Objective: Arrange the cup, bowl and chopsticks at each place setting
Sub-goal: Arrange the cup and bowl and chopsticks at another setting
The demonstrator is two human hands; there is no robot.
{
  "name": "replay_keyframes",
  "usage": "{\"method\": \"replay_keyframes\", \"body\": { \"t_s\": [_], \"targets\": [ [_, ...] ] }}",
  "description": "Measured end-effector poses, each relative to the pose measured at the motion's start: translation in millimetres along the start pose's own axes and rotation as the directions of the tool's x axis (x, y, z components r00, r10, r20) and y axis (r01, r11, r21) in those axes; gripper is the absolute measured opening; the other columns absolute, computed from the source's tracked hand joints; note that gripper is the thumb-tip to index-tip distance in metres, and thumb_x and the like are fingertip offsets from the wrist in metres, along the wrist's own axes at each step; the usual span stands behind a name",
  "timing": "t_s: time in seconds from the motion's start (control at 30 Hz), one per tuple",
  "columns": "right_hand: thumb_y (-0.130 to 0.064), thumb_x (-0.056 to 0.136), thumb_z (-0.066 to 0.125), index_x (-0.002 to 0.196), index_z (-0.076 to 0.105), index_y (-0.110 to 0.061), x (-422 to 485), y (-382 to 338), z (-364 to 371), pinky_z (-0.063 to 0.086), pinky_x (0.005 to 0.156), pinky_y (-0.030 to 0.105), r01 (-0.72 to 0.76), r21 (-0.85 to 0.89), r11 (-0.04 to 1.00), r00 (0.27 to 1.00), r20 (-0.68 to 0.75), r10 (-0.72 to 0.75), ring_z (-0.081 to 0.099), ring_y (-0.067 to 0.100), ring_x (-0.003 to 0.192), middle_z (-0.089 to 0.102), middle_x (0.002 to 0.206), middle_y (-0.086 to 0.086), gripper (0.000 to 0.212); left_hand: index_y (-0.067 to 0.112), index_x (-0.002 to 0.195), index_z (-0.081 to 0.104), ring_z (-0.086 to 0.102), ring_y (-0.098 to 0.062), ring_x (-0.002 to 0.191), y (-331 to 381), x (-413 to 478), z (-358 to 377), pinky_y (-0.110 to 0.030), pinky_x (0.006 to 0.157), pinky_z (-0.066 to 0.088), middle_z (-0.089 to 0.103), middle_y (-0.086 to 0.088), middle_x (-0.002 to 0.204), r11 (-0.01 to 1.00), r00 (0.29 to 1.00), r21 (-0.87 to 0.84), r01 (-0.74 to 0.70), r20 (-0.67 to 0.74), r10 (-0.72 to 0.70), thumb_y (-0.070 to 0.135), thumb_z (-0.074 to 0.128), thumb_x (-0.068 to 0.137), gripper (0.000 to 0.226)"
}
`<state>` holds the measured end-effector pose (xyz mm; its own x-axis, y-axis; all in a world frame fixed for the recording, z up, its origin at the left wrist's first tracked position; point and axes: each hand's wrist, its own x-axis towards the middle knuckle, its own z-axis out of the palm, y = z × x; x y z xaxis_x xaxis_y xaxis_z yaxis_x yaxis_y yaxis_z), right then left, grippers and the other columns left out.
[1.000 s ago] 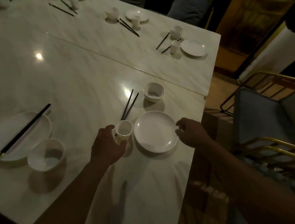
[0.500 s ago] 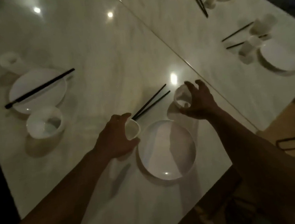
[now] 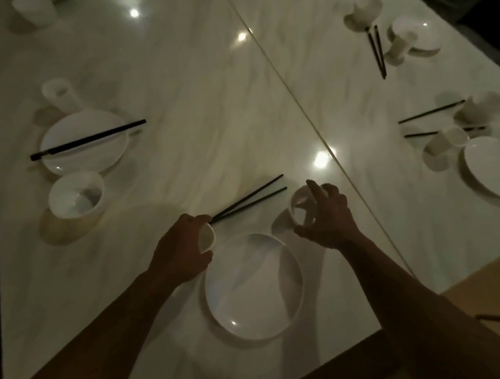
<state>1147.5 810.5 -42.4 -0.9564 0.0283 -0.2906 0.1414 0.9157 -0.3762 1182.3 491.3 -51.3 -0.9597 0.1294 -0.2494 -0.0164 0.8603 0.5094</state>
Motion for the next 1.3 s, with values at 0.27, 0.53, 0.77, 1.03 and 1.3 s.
{"method": "replay_keyframes", "body": {
  "t_s": [0.27,0.53,0.77,1.03,1.3],
  "targets": [
    [-0.06,0.054,0.086,0.153,0.007,-0.017,-42,20,11,0.038,0.108,0.05,-0.054,0.12,0.991,0.992,-0.11,0.068,0.033,0.035,0.136,0.028,0.153,0.011,0.134,0.011,0.137,0.05,0.056,-0.029,0.119,-19,-41,-5,-0.033,0.098,0.041,0.056,-0.01,0.134,0.996,0.992,-0.055,0.072,-0.096,-0.077,0.026,0.09,0.06,0.087],
    [-0.065,0.054,0.085,0.152,0.014,-0.01,-79,29,25,0.035,0.109,0.048,-0.048,0.111,0.993,0.984,-0.164,0.066,0.035,0.036,0.137,0.033,0.151,0.014,0.133,0.015,0.129,0.054,0.06,-0.026,0.104,-36,-91,12,-0.029,0.084,0.044,0.059,-0.006,0.12,0.998,0.996,-0.038,0.04,-0.078,-0.043,0.033,0.091,0.055,0.084],
    [-0.065,0.052,0.085,0.151,0.019,-0.009,-96,30,33,0.037,0.106,0.048,-0.031,0.088,0.996,0.98,-0.192,0.047,0.041,0.037,0.132,0.039,0.147,0.016,0.132,0.016,0.13,0.054,0.06,-0.023,0.103,-39,-114,26,-0.03,0.083,0.048,0.058,-0.003,0.12,0.999,0.997,-0.039,-0.01,-0.08,0.007,0.039,0.082,0.055,0.083],
    [-0.068,0.052,0.084,0.151,0.016,-0.008,-98,31,34,0.037,0.106,0.051,-0.034,0.058,0.998,0.984,-0.175,0.043,0.04,0.038,0.133,0.038,0.147,0.017,0.134,0.017,0.128,0.054,0.06,-0.024,0.101,-41,-124,27,-0.036,0.081,0.053,0.057,-0.002,0.119,0.998,0.996,-0.051,-0.031,-0.083,0.027,0.037,0.081,0.055,0.08],
    [-0.065,0.053,0.085,0.151,0.015,-0.007,-100,30,34,0.037,0.107,0.051,-0.047,0.046,0.998,0.983,-0.178,0.055,0.039,0.039,0.133,0.038,0.147,0.019,0.133,0.024,0.127,0.052,0.058,-0.019,0.101,-38,-132,33,-0.036,0.082,0.053,0.055,0.003,0.118,0.998,0.997,-0.062,-0.031,-0.079,0.026,0.041,0.082,0.055,0.079]
  ]
}}
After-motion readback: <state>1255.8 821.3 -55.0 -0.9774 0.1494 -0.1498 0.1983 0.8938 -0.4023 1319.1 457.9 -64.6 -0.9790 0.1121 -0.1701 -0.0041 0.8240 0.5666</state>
